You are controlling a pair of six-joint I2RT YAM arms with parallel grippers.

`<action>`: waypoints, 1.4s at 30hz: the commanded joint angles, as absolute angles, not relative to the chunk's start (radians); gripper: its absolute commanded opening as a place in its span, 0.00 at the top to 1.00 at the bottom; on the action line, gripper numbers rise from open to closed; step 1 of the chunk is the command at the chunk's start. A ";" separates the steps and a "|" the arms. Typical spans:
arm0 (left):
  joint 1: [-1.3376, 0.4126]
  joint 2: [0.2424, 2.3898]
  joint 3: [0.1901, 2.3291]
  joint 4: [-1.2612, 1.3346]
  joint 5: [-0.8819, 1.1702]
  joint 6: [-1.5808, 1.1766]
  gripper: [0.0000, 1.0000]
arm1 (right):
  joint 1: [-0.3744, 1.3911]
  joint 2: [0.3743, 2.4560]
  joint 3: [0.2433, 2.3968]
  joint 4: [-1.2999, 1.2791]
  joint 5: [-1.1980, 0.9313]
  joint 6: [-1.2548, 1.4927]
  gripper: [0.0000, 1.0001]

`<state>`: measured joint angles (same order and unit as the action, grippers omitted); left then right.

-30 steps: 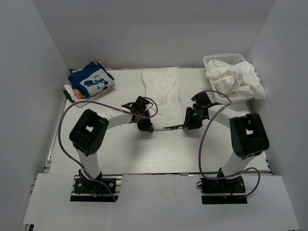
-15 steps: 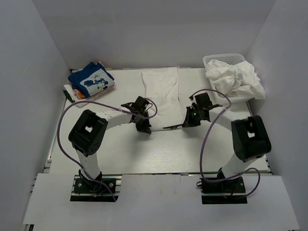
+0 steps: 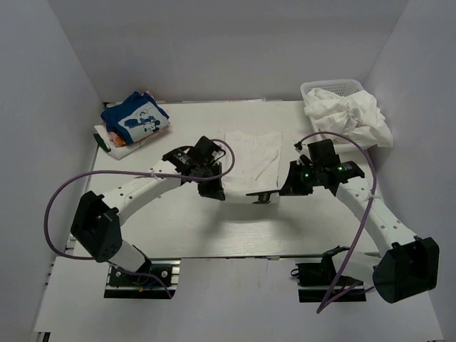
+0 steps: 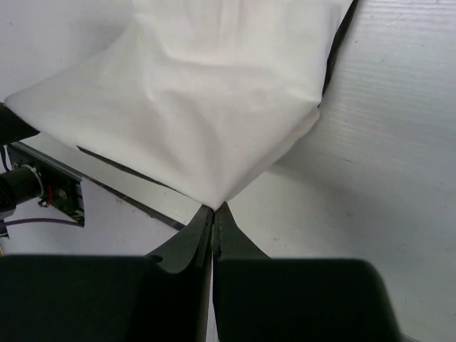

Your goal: Fold and stack the t-shirts

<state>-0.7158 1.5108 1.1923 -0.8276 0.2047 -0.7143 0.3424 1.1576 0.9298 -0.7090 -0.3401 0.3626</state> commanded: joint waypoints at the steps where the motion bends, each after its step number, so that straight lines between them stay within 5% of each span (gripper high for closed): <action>1: -0.712 1.505 1.349 -0.848 0.155 -0.706 1.00 | 0.333 1.195 1.053 -0.746 -0.289 0.379 1.00; 9: -0.667 1.698 1.653 -0.787 -0.021 -0.629 1.00 | 0.278 1.362 1.296 -0.674 -0.238 0.439 1.00; 22: -0.518 2.173 2.232 -0.724 0.044 -0.514 1.00 | 0.155 1.763 1.583 -0.564 -0.270 0.448 1.00; 29: -0.465 2.338 2.286 -0.571 0.205 -0.514 1.00 | 0.120 2.035 1.800 -0.615 -0.337 0.436 1.00; 42: -0.465 2.540 2.359 -0.296 0.298 -0.555 1.00 | 0.084 2.158 1.820 -0.542 -0.276 0.495 1.00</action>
